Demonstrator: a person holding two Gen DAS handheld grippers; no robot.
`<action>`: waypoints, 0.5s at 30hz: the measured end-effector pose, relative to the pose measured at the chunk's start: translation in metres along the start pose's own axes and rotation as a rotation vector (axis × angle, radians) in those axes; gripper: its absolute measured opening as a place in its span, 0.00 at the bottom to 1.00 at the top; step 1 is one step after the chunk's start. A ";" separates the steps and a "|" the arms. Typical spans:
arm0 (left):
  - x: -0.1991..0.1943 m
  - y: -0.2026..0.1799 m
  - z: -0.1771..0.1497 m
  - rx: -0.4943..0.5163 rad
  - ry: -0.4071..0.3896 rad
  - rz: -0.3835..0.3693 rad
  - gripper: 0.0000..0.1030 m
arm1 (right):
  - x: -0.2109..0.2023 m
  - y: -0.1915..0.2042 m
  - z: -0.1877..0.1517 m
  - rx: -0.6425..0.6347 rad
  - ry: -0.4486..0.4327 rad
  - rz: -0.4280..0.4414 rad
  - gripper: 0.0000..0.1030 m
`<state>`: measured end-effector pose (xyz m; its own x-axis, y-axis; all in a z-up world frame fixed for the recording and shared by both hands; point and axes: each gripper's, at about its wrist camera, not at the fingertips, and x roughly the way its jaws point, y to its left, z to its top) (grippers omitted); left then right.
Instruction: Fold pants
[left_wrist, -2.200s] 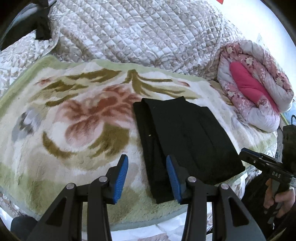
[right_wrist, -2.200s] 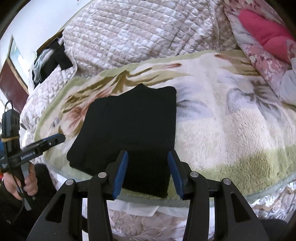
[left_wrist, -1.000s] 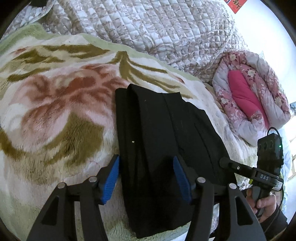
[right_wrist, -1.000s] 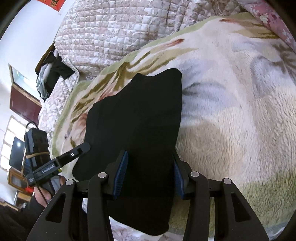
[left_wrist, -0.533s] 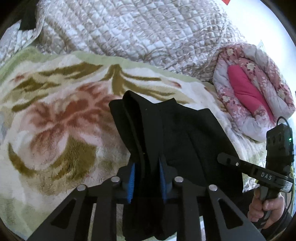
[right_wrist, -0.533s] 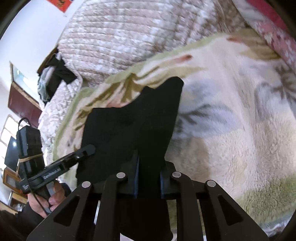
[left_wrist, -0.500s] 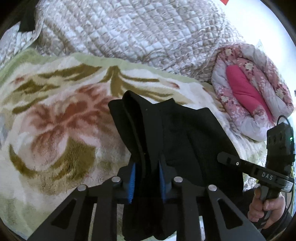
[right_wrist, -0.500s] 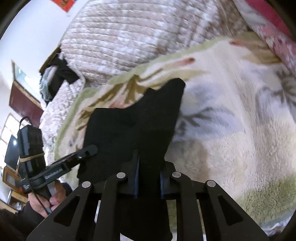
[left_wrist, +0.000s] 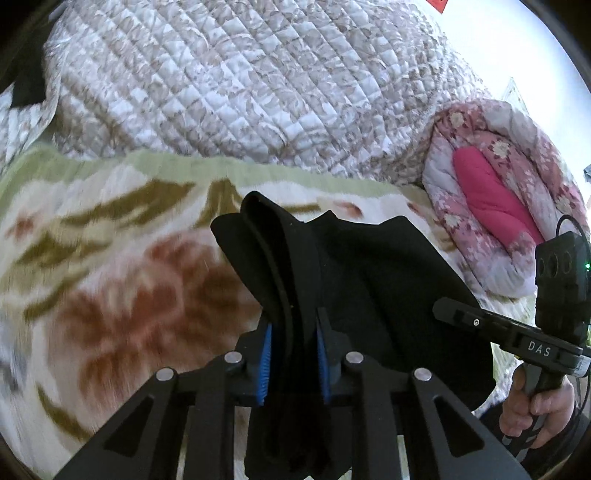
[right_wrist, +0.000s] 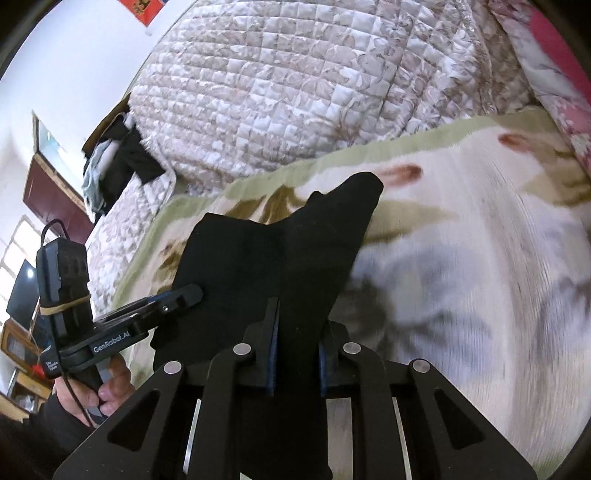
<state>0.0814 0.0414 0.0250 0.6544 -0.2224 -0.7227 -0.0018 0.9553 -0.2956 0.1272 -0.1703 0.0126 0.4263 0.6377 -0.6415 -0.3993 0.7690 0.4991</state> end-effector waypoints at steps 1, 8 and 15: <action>0.005 0.002 0.008 0.002 -0.001 -0.002 0.22 | 0.006 -0.002 0.009 -0.003 -0.001 0.000 0.15; 0.038 0.019 0.058 0.026 -0.014 0.016 0.22 | 0.046 -0.012 0.057 -0.022 0.000 -0.003 0.16; 0.089 0.057 0.058 -0.048 0.054 0.071 0.32 | 0.087 -0.046 0.063 -0.025 0.050 -0.124 0.30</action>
<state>0.1834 0.0870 -0.0195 0.6097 -0.1656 -0.7751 -0.0838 0.9590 -0.2708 0.2338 -0.1476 -0.0301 0.4328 0.5342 -0.7262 -0.3660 0.8403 0.4000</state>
